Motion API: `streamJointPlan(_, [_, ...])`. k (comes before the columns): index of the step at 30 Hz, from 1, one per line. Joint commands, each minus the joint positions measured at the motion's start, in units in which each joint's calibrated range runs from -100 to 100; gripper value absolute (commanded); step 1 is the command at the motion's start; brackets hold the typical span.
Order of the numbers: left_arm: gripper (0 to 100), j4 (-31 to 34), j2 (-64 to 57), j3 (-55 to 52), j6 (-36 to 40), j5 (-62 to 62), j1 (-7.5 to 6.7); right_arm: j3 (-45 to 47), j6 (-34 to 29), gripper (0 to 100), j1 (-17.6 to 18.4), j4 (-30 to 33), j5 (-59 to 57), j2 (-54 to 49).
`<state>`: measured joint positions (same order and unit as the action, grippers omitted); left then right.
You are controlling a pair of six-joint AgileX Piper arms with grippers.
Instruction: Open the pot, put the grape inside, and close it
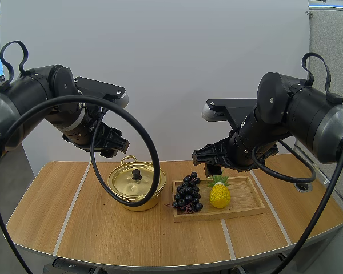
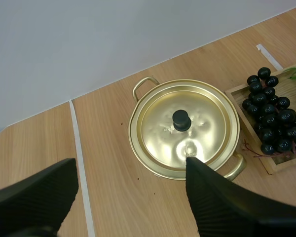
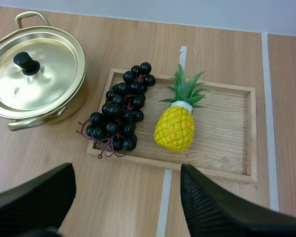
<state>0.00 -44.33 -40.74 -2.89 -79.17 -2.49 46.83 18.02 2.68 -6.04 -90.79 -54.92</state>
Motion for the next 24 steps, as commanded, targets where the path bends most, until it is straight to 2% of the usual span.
streamJointPlan(1, [100, -1.03, 0.07, 0.58, -0.26, -0.28, -0.2, -0.46, 0.65, 100, -0.17, 0.26, 0.05, -0.23])
streamJointPlan(11, [100, -1.78, 4.02, 0.58, -7.16, -4.49, -0.2, -0.46, 0.65, 100, -0.17, -2.35, -0.53, -0.23])
streamJointPlan(24, [100, -4.16, 17.48, 1.14, -14.79, 3.96, -0.2, -0.46, 0.65, 100, -0.17, -2.35, -0.53, -0.23])
